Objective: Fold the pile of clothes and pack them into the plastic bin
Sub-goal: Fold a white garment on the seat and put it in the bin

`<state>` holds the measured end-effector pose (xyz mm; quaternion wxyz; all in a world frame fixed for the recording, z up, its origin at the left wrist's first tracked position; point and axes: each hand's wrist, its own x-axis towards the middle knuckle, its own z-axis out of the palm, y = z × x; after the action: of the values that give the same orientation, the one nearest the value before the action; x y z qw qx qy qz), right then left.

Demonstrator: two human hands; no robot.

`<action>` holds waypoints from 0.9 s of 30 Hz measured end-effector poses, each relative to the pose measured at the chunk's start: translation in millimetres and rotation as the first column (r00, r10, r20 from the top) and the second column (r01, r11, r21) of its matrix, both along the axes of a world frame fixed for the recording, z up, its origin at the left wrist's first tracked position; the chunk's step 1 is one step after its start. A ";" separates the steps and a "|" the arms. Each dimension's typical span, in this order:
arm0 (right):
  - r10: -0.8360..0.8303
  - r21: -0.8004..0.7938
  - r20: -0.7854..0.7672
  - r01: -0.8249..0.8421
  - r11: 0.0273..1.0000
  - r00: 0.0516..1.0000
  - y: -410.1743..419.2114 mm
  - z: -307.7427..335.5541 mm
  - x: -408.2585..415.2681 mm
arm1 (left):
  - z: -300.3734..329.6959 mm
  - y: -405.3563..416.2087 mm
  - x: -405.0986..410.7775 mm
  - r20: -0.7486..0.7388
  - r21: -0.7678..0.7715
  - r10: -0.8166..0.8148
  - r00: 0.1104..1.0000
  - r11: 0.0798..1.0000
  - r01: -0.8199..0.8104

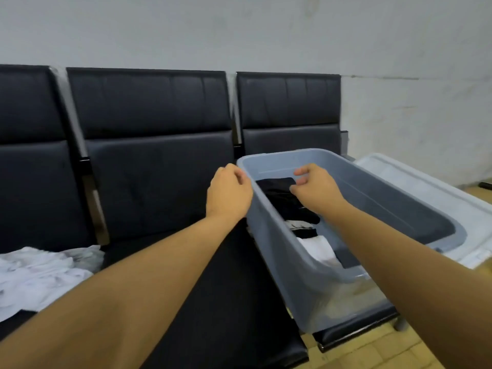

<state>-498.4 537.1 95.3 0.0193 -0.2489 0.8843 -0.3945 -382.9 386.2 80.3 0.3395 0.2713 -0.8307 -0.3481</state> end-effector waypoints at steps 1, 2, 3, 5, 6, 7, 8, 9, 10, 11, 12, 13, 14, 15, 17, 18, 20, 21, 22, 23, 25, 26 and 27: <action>0.035 -0.022 -0.009 -0.035 0.999 0.999 -18.1 3.8 12.9 | -4.6 -15.6 16.0 -0.008 0.039 0.047 0.999 0.998 -0.046; 0.067 -0.034 -0.021 -0.068 0.997 0.997 -38.0 6.0 27.6 | -10.5 -31.3 33.7 -0.008 0.075 0.086 0.996 0.994 -0.085; 0.100 -0.043 -0.036 -0.102 0.994 0.994 -60.1 5.2 42.1 | -18.4 -47.4 51.4 0.000 0.105 0.125 0.992 0.987 -0.124; 0.177 -0.046 -0.041 -0.179 0.983 0.983 -107.4 -3.5 72.0 | -37.8 -79.1 89.3 0.038 0.154 0.202 0.979 0.967 -0.205; 0.221 -0.034 -0.025 -0.222 0.974 0.975 -131.4 -11.7 87.7 | -48.6 -95.3 108.7 0.063 0.174 0.238 0.969 0.954 -0.245; 0.265 -0.015 -0.004 -0.265 0.964 0.964 -154.3 -21.7 103.9 | -59.7 -110.8 127.9 0.083 0.198 0.269 0.960 0.939 -0.280; 0.306 0.011 0.018 -0.306 0.952 0.952 -176.1 -33.0 120.8 | -71.6 -127.0 147.5 0.102 0.214 0.302 0.948 0.924 -0.317; 0.344 0.033 0.040 -0.345 0.938 0.938 -196.6 -45.6 137.3 | -83.8 -143.2 166.8 0.121 0.220 0.338 0.933 0.908 -0.357; 0.376 0.059 0.060 -0.379 0.923 0.925 -215.7 -58.7 153.2 | -95.7 -158.8 186.6 0.142 0.224 0.375 0.916 0.889 -0.399; 0.404 0.086 0.081 -0.410 0.908 0.911 -234.1 -71.8 168.4 | -107.7 -174.7 206.5 0.156 0.234 0.410 0.899 0.868 -0.437; 0.426 0.116 0.106 -0.437 0.892 0.898 -251.2 -84.2 183.5 | -118.7 -189.3 226.4 0.166 0.252 0.435 0.885 0.849 -0.464; 0.448 0.141 0.131 -0.464 0.874 0.884 -267.4 -96.6 197.4 | -129.8 -203.4 246.1 0.189 0.250 0.451 0.872 0.837 -0.487; 0.467 0.164 0.154 -0.489 0.857 0.871 -282.4 -108.3 210.5 | -140.7 -217.3 264.8 0.217 0.218 0.458 0.862 0.838 -0.500; 0.483 0.182 0.172 -0.510 0.841 0.858 -296.7 -120.0 222.1 | -153.4 -232.0 282.9 0.260 0.168 0.462 0.848 0.843 -0.511; 0.511 0.216 0.189 -0.543 0.811 0.839 -323.4 -141.4 241.9 | -177.5 -258.8 315.7 0.349 0.115 0.472 0.809 0.836 -0.537; 0.524 0.228 0.192 -0.557 0.799 0.830 -335.9 -151.7 250.0 | -189.2 -271.3 329.8 0.394 0.097 0.472 0.789 0.832 -0.546; 0.544 0.253 0.209 -0.582 0.772 0.813 -359.4 -170.8 263.3 | -208.2 -293.0 353.0 0.447 0.062 0.478 0.756 0.826 -0.560; 0.552 0.265 0.218 -0.593 0.760 0.805 -371.5 -180.7 268.7 | -217.3 -304.0 361.7 0.459 0.035 0.492 0.740 0.822 -0.568; 0.560 0.278 0.217 -0.601 0.750 0.800 -383.2 -188.9 273.9 | -224.2 -313.6 368.6 0.457 0.001 0.512 0.728 0.818 -0.575; 0.566 0.286 0.209 -0.603 0.745 0.798 -394.6 -196.5 278.3 | -230.8 -323.2 373.9 0.435 -0.036 0.533 0.725 0.815 -0.578; 0.559 0.302 0.202 -0.594 0.746 0.804 -416.1 -210.3 285.1 | -239.1 -341.4 379.6 0.375 -0.106 0.569 0.732 0.811 -0.576; 0.547 0.307 0.215 -0.588 0.748 0.809 -425.3 -216.5 287.2 | -240.9 -348.9 380.4 0.357 -0.134 0.573 0.737 0.813 -0.567; 0.531 0.311 0.239 -0.582 0.751 0.813 -433.1 -221.7 288.7 | -242.0 -355.2 380.4 0.346 -0.173 0.566 0.748 0.822 -0.542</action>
<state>-209.6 104.0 -126.4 0.2424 -0.4657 0.8240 -0.2129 -2.5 31.1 -161.7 0.2669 0.5572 -0.7726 -0.1463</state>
